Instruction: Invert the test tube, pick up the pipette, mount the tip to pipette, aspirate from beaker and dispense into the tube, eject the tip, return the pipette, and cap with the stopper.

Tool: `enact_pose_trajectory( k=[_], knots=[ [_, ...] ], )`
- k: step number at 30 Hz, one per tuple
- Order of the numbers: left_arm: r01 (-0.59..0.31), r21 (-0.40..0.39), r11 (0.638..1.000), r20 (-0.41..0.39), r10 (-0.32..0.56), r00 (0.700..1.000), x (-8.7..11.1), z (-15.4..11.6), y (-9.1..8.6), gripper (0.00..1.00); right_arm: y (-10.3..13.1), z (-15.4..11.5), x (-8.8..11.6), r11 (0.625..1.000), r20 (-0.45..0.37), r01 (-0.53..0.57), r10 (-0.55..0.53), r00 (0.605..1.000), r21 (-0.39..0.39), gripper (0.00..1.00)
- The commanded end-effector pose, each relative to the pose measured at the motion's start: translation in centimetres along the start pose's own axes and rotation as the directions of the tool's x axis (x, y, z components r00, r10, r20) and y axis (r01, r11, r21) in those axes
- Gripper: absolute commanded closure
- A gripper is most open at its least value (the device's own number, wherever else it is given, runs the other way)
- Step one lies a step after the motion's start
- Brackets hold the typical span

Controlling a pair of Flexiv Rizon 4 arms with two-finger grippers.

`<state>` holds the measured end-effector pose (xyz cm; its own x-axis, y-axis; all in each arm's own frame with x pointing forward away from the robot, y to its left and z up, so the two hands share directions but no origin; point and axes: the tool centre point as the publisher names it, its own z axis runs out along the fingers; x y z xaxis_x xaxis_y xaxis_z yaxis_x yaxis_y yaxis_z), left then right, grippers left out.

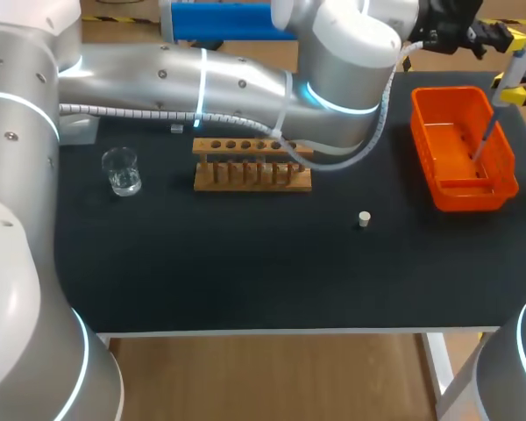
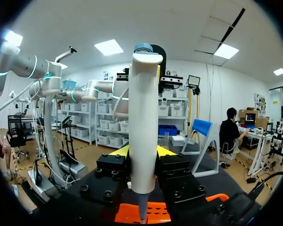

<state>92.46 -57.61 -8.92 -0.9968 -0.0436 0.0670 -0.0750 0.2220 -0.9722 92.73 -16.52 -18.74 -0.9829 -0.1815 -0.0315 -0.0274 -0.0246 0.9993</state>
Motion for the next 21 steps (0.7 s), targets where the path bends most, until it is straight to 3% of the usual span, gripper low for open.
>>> enact_pose_trajectory(
  k=[1,21],
  knots=[
    [-0.001,0.035,0.999,0.010,0.000,1.000,-0.04,0.40,0.67,1.00,0.25,0.07,0.08,1.000,0.001,0.001,-0.001,1.000,0.003,1.00],
    [-0.016,0.030,0.999,0.035,0.015,0.999,-0.46,0.44,1.51,1.00,0.25,0.07,0.08,1.000,0.001,0.001,-0.001,1.000,0.003,1.00]
  ],
)
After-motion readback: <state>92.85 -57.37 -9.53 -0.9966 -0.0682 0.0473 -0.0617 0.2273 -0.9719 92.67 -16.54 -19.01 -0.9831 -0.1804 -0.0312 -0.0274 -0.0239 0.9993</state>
